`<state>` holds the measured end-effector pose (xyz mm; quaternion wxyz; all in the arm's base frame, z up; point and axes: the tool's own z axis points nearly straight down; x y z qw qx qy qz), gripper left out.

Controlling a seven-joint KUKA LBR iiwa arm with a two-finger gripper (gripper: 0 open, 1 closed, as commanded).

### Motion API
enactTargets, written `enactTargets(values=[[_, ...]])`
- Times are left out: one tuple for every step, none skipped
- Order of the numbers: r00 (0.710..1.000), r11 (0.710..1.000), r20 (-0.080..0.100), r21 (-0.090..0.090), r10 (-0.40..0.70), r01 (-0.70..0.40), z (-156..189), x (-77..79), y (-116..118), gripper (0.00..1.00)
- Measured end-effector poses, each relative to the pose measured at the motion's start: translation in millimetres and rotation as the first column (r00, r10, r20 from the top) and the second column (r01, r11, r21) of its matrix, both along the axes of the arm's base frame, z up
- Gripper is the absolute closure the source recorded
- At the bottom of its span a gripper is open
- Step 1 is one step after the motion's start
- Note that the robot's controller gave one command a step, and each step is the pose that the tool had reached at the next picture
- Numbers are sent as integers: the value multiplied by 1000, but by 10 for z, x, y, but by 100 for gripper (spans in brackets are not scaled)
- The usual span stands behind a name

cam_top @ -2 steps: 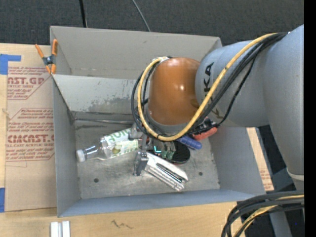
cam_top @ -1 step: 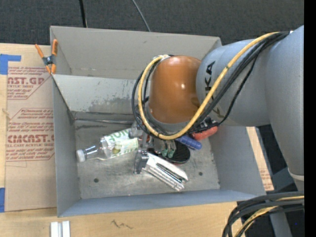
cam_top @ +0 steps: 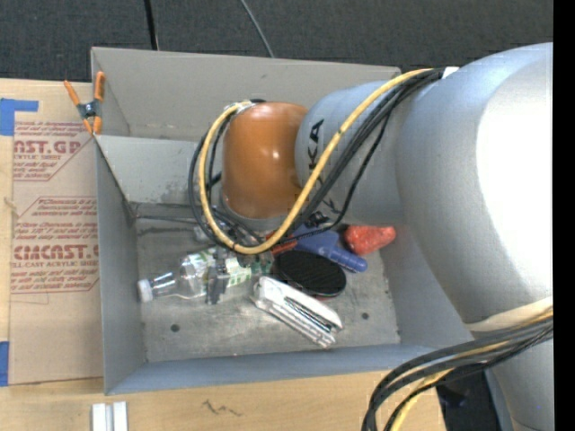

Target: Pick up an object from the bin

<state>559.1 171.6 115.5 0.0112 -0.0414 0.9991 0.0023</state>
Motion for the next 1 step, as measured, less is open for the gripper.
enactTargets(values=[[999, 1000, -25, -5, 24, -24, -64, 146, 27, 0]])
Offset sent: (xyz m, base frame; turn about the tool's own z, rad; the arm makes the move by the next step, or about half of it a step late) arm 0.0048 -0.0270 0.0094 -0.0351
